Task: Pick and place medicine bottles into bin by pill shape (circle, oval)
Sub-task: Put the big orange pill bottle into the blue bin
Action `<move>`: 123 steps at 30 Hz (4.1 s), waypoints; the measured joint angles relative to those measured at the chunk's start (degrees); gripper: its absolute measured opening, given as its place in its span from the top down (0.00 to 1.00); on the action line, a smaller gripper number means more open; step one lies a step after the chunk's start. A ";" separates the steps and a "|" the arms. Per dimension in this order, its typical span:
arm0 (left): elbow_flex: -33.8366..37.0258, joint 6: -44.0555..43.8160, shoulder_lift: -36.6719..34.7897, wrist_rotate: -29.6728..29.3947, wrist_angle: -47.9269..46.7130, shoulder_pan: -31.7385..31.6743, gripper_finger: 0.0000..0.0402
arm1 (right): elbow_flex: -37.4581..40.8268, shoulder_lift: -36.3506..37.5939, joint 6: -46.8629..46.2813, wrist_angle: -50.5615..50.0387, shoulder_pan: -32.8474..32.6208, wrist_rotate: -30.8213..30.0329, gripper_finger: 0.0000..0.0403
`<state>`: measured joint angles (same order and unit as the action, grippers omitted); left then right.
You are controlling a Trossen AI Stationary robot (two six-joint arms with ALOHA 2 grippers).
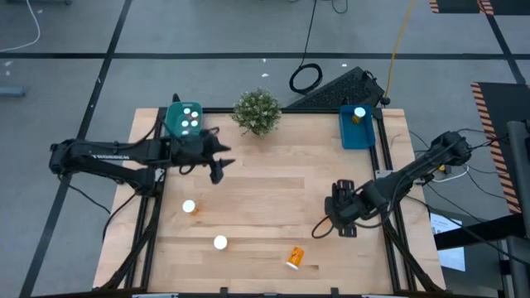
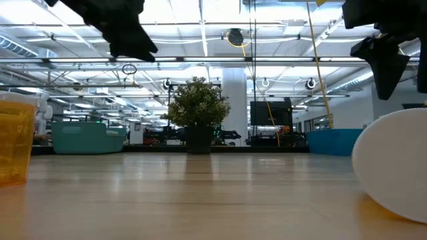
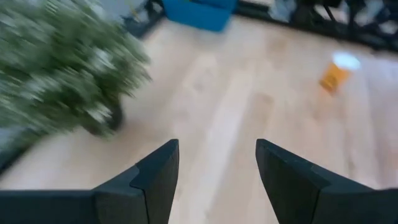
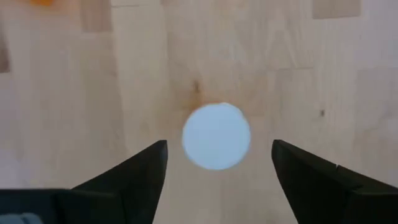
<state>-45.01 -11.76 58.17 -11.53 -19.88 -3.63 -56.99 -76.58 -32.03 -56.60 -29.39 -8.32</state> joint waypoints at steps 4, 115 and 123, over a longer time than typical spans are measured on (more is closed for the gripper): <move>0.00 -6.93 0.00 -3.01 -7.12 8.35 0.46 | 0.00 0.04 0.15 1.70 0.00 -2.18 0.28; -12.74 4.61 10.45 -13.85 -9.78 19.68 0.46 | -8.81 -25.94 35.86 84.41 22.97 -7.81 0.30; -12.74 6.10 10.47 -13.69 -7.23 19.68 0.46 | -8.81 -25.90 37.49 84.80 23.28 -5.93 0.45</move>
<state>-57.76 -5.67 68.64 -25.22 -27.12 16.05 -65.80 -102.48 5.46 28.21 -6.11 -14.26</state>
